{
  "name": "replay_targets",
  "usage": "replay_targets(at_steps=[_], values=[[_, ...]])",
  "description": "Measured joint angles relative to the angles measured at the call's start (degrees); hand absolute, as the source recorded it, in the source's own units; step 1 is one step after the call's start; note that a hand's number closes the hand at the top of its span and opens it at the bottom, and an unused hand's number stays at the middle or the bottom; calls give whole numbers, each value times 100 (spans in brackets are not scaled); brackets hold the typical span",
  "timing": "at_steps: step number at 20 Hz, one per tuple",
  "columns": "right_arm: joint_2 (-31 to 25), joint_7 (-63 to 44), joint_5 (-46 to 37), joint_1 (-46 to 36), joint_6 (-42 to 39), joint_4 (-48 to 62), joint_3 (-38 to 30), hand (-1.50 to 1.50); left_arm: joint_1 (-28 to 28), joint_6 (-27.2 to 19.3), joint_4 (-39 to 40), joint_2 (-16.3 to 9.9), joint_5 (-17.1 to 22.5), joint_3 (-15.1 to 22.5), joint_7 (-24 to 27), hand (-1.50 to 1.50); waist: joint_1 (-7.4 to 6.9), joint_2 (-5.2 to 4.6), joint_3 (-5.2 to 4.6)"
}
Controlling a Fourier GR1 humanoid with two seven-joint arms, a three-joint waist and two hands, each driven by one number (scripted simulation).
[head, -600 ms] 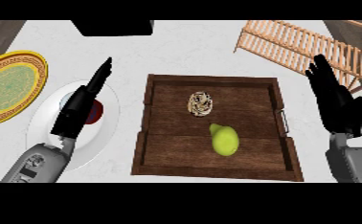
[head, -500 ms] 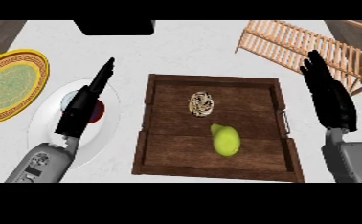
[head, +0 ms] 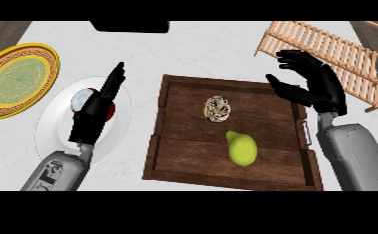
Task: Pick the cupcake from the tray and place it in the tiered shelf
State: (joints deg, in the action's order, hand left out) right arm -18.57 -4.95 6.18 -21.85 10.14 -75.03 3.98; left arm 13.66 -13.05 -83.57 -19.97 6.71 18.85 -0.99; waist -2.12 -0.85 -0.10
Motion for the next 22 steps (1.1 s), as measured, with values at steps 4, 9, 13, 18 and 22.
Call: replay_targets(at_steps=[4,9,13,18,22], values=[[633,867,-540,-99,1039,701,-56,-150,-101,-22,93,167,49,-36,101,0,33,17,12],[901,2081,-79,-247,650,1340,-498,-150,-208,63,186,202,35,-167,194,0,112,48,16],[506,1844,-62,-303,-287,1251,-206,-150,-133,63,391,291,6,-262,237,0,187,71,10],[168,883,-461,-691,-714,794,329,-150,-156,59,350,350,-63,-278,178,0,212,98,6],[-92,-212,-655,-996,-1058,185,647,-150,-125,112,391,362,-78,-353,152,0,238,110,3]])
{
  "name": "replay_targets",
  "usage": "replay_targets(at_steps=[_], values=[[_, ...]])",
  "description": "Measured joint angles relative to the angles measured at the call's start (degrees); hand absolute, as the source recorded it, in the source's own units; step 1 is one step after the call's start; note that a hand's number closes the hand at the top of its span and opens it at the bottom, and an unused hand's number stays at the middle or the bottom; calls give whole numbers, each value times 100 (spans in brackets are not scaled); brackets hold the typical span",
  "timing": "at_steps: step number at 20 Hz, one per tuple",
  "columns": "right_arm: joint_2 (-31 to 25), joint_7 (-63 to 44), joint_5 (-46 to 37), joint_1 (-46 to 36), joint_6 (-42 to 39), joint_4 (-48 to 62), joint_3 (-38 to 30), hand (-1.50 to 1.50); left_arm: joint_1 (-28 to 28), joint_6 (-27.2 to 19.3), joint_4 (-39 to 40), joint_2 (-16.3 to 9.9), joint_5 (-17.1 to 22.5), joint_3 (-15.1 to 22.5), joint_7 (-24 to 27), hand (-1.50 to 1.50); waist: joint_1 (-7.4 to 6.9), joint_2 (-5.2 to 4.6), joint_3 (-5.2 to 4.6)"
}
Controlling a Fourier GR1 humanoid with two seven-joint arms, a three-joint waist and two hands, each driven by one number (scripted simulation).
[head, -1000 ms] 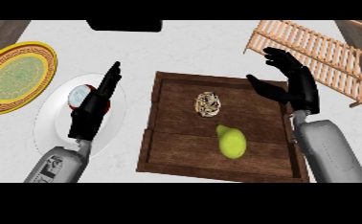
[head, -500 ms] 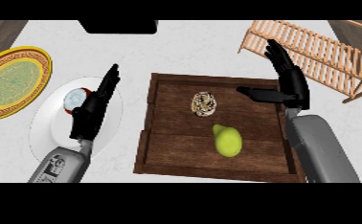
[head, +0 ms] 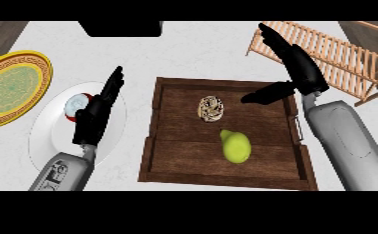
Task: Pick the cupcake from the tray and place it in the tiered shelf
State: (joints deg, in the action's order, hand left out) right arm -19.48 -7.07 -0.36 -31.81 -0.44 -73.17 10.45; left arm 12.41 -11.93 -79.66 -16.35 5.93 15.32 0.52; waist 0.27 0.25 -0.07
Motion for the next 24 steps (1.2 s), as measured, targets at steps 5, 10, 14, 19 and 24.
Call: replay_targets(at_steps=[5,10,14,19,24], values=[[-309,-1301,-264,-474,-700,-518,566,-150,56,108,83,-47,36,-115,-7,0,0,9,-5],[-490,-2470,-554,-899,-1388,-936,1111,-150,21,134,-4,-30,-1,-118,-52,0,-19,12,-3],[-381,-3306,-711,-972,-1734,-1436,1288,-150,-9,211,51,23,-49,-181,1,0,-15,-1,1],[-23,-3941,-999,-904,-1960,-1821,1253,-150,-134,275,-78,140,-203,-229,-4,0,-28,-11,5],[314,-4178,-1431,-686,-2050,-2172,1235,-150,-277,335,-279,244,-343,-288,-126,0,-35,-15,7]])
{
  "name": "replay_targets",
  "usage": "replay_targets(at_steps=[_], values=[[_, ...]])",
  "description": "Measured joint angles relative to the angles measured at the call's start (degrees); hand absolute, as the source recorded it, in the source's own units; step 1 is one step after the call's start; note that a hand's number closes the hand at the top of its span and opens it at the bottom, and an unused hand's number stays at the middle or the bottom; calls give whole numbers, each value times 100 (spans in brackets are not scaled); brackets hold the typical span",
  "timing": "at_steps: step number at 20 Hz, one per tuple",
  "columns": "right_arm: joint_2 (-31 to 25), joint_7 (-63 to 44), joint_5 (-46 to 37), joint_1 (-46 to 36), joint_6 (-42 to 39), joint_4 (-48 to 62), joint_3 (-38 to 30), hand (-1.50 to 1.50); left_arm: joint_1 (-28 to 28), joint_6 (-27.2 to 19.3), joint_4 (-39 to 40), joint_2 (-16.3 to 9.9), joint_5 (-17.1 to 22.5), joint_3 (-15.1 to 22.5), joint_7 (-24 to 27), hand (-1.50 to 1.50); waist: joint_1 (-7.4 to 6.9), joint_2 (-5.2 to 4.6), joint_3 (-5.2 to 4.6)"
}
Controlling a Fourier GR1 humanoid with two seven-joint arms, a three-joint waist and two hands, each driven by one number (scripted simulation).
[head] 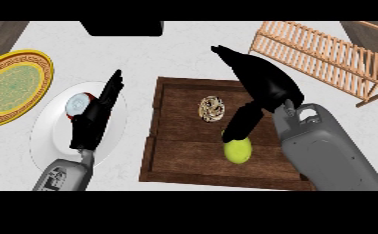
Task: Pick the cupcake from the tray and place it in the tiered shelf
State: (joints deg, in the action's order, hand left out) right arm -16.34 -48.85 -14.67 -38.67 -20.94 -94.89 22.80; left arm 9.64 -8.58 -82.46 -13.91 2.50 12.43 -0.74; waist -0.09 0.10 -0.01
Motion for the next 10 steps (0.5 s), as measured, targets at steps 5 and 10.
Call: replay_targets(at_steps=[5,10], values=[[319,-46,-517,185,-57,-102,-20,-150,162,83,196,155,-137,-161,34,0,3,-5,0],[643,17,-914,407,-134,-105,-83,-150,25,184,90,240,-273,-264,48,0,-3,-5,-1]])
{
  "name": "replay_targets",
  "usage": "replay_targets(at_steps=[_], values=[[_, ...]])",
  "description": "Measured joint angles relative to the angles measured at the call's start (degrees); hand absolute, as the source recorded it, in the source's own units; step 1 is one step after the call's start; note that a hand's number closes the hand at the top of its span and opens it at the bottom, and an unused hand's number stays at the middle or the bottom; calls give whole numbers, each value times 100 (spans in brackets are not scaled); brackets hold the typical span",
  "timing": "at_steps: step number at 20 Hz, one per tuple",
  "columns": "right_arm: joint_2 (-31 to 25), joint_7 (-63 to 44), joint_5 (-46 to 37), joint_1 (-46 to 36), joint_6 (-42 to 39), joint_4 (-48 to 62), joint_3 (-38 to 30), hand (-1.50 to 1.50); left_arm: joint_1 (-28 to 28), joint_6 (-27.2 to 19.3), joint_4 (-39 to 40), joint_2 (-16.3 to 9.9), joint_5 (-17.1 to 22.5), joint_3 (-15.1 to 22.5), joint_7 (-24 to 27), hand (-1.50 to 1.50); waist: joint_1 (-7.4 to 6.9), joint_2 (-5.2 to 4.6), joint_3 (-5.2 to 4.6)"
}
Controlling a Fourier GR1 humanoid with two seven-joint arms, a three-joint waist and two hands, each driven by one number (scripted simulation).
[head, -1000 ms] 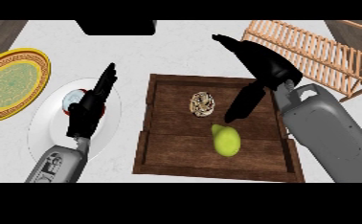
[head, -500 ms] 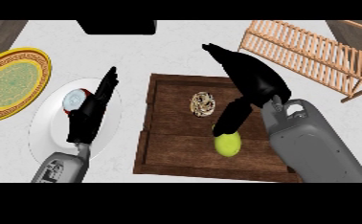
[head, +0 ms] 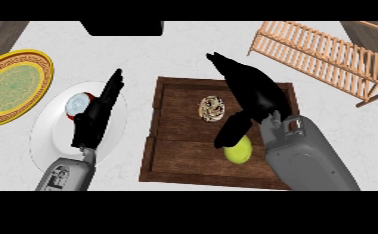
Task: Pick the cupcake from the tray and place it in the tiered shelf
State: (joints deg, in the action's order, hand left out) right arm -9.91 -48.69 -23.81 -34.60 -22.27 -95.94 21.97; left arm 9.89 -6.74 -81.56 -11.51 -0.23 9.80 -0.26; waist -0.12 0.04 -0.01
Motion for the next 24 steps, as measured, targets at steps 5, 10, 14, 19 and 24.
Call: replay_targets(at_steps=[5,10,14,19,24], values=[[361,-111,-343,83,-111,13,-2,-150,-29,50,-100,144,-143,-45,-94,0,-1,1,0],[502,76,-647,199,-197,183,-120,-150,-93,251,-107,136,-177,-204,-12,0,-4,-1,0],[583,247,-880,333,-266,284,-184,-150,-82,298,-89,222,-264,-277,-8,0,0,-2,1],[740,437,-1175,445,-337,449,-196,-150,93,350,36,317,-363,-402,-38,0,4,-3,1],[897,484,-1491,451,-263,676,-109,-150,94,448,-56,331,-416,-494,-153,0,-2,-2,0]])
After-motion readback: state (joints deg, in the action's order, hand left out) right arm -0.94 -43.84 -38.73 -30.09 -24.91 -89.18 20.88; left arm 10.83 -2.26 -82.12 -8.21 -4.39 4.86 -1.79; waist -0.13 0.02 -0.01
